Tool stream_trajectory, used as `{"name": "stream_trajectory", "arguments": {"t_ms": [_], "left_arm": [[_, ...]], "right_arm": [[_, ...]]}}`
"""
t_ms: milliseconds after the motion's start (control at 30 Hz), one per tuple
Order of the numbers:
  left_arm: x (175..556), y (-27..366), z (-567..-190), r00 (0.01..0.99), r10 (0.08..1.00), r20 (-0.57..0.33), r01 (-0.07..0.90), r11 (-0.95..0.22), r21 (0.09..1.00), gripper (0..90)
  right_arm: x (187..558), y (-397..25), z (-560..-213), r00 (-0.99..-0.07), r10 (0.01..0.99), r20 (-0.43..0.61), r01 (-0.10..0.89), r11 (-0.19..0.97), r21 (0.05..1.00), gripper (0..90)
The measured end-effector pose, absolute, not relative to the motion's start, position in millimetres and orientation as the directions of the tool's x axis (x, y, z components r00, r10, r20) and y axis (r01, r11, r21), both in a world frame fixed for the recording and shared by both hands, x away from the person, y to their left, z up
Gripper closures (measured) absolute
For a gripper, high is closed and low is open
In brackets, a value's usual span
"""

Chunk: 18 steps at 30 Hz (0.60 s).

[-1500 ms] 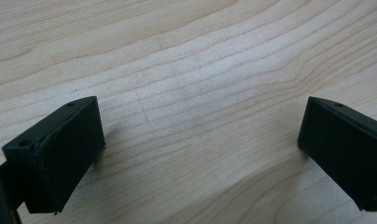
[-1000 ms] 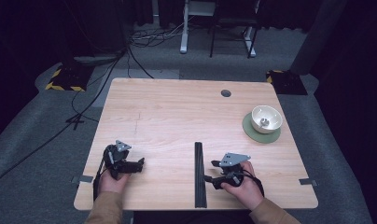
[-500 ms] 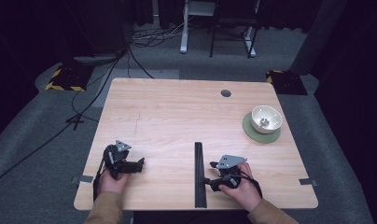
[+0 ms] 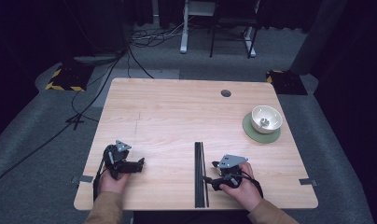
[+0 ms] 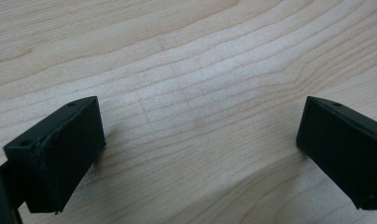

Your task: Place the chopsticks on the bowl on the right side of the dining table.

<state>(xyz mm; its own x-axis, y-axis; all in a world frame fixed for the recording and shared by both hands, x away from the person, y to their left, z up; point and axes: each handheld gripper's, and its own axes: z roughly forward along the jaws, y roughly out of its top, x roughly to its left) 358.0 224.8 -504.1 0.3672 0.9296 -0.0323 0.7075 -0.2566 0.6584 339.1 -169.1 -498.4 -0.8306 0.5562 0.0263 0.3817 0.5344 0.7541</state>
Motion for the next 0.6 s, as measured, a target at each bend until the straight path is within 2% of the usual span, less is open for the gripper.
{"name": "stream_trajectory", "arguments": {"t_ms": [267,600], "left_arm": [[358,225,-504,0.367,0.93,-0.032,0.708,-0.257,0.658,1.2],[358,225,-504,0.367,0.93,-0.032,0.708,-0.257,0.658,1.2]], "right_arm": [[336,-165,-499,-0.841,0.541,0.029,0.372,0.538,0.756,29.7],[340,-181,-501,-0.808,0.589,-0.001,0.398,0.548,0.736,32.6]]}}
